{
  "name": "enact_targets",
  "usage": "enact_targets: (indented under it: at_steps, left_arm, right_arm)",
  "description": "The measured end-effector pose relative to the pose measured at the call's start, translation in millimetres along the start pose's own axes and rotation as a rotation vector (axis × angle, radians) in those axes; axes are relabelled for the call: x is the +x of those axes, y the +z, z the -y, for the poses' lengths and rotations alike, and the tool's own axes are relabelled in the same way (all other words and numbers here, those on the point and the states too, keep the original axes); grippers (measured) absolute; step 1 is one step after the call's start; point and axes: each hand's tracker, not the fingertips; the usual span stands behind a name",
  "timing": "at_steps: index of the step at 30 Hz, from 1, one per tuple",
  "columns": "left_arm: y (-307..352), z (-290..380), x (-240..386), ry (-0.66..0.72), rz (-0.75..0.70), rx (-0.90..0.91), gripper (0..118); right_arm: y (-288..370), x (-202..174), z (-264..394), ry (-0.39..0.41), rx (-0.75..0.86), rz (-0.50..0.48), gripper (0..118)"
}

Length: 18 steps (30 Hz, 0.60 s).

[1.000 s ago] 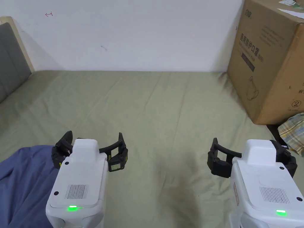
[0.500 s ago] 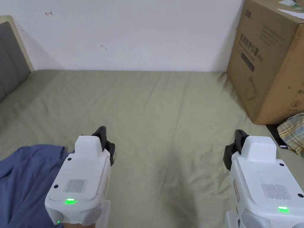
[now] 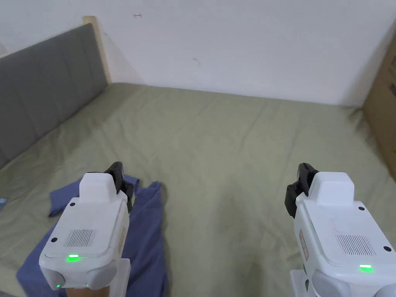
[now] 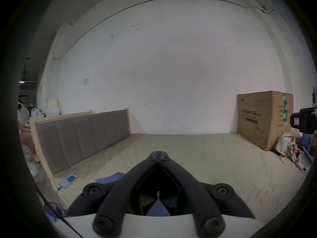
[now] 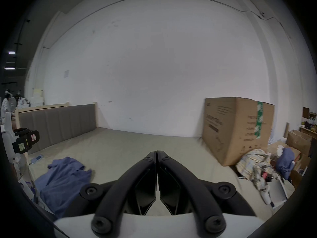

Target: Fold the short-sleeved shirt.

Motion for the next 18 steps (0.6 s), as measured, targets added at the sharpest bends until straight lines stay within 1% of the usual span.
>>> enact_targets:
  at_steps: [6, 11, 14, 18]
  left_arm:
    - [23.2, -0.2, -81.0, -0.006, -0.169, -0.024, 0]
    - [44.9, 1.5, -131.5, -0.012, -0.263, -0.042, 0]
    - [54.2, 3.4, -151.0, -0.021, -0.302, -0.056, 0]
    - [58.3, 8.3, -165.8, -0.019, -0.324, -0.081, 0]
  right_arm:
    - [-21.1, -72.4, -5.8, -0.001, 0.013, -0.182, 0]
    - [-28.4, -125.6, -4.9, -0.006, 0.012, -0.3, 0]
    - [-30.8, -148.7, -3.7, -0.008, 0.007, -0.347, 0]
    - [-33.6, -166.7, -2.8, -0.007, 0.0, -0.385, 0]
